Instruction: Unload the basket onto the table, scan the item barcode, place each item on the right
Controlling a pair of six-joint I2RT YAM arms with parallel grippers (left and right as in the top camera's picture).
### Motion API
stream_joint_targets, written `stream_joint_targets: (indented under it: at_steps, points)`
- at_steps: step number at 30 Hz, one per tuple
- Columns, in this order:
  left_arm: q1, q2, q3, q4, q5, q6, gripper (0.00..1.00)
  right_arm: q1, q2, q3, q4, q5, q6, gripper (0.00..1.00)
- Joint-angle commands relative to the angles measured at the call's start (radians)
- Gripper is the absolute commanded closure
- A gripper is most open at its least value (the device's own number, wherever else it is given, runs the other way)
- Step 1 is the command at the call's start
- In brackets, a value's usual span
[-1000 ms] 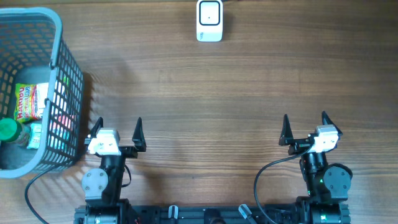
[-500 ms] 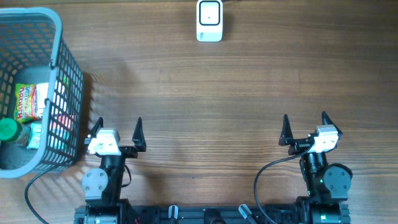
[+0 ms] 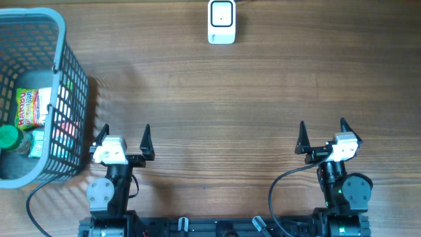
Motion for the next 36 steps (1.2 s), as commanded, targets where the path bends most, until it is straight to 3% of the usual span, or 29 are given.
stream_joint_targets:
  at_steps: [1,30,36]
  points:
    - [-0.006,-0.008,-0.003,-0.005,0.016,0.016,0.0,-0.004,-0.008,-0.001,0.002,0.017,0.02,0.0]
    - [-0.007,-0.008,-0.003,-0.004,0.028,0.015,0.0,-0.004,-0.008,-0.001,0.002,0.017,0.019,0.0]
    - [-0.007,-0.008,-0.003,0.004,0.111,-0.113,0.0,-0.004,-0.008,-0.001,0.002,0.017,0.019,0.0]
